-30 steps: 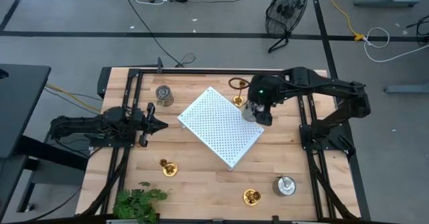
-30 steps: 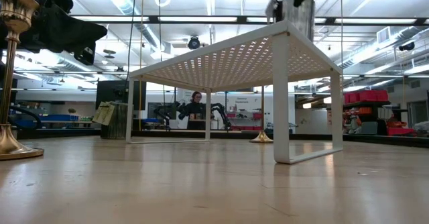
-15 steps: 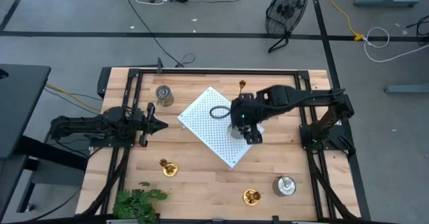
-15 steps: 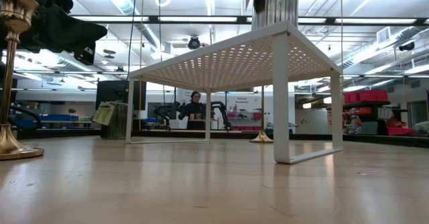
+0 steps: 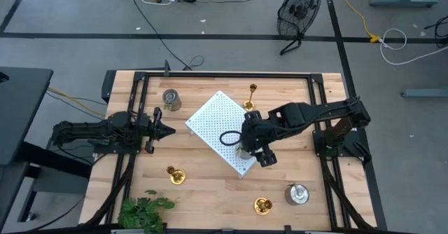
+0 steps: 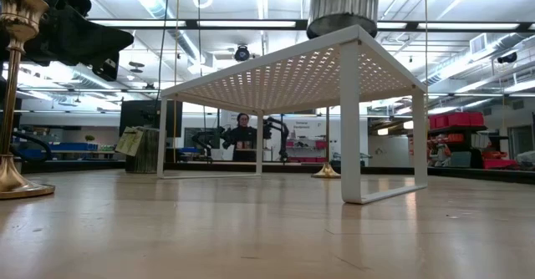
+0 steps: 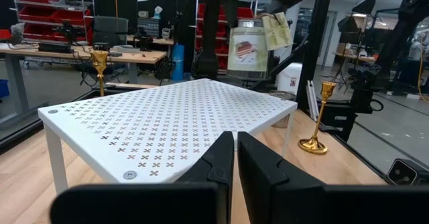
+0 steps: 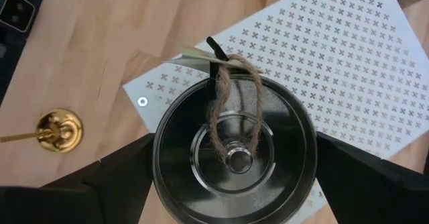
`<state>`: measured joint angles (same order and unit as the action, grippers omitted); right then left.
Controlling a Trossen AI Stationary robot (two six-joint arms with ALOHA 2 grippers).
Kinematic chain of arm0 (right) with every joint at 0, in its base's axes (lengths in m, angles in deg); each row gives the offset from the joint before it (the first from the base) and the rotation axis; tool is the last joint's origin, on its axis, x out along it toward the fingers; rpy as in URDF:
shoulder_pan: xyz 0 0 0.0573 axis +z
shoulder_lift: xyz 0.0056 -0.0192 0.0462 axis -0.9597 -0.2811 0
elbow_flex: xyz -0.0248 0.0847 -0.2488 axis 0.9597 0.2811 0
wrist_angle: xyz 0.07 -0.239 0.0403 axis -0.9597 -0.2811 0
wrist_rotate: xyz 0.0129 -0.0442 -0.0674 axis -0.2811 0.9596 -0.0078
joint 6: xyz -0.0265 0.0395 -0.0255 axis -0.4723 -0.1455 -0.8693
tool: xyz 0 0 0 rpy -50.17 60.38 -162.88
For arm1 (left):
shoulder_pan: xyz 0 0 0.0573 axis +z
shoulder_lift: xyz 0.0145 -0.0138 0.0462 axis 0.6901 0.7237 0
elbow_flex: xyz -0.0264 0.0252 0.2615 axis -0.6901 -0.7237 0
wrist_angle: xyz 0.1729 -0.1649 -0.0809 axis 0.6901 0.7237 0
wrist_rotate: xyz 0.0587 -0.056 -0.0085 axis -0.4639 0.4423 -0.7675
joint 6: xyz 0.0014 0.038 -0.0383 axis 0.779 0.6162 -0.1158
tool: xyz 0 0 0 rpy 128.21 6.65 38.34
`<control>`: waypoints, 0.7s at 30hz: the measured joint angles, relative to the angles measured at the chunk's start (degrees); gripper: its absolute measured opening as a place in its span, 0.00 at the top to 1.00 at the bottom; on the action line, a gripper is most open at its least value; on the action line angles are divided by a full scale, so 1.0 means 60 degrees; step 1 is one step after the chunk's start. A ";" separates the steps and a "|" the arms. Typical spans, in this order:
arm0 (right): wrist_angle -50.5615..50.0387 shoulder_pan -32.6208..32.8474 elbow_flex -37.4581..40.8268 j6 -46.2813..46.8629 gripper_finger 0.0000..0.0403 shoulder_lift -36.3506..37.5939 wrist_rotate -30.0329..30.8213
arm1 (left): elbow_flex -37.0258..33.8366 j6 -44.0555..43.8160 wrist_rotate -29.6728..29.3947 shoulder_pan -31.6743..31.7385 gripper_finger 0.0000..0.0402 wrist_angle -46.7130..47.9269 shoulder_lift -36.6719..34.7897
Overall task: Pick & Place candle stick holders
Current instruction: Put the top right scented candle on the shelf
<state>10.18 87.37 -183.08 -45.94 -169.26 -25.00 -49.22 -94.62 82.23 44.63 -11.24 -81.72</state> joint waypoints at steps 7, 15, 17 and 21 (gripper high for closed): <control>-0.0091 0.0011 0.0000 0.0326 0.10 0.0000 -0.0445 | 0.0000 -0.0003 0.0000 0.0000 0.94 0.0000 0.0000; -0.0136 -0.0017 -0.0004 0.0265 0.10 -0.0041 -0.0442 | 0.0000 -0.0003 -0.0004 0.0003 0.94 0.0003 0.0004; -0.0137 -0.0025 -0.0004 0.0265 0.10 -0.0055 -0.0437 | 0.0001 0.0000 -0.0003 0.0003 0.94 0.0000 0.0000; 0.0022 -0.0038 -0.0004 0.0017 0.10 -0.0055 -0.0424 | 0.0002 0.0000 0.0000 0.0001 0.94 0.0001 0.0002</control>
<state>10.32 87.14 -183.10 -45.84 -169.59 -27.54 -49.21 -94.62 82.23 44.64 -11.24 -81.71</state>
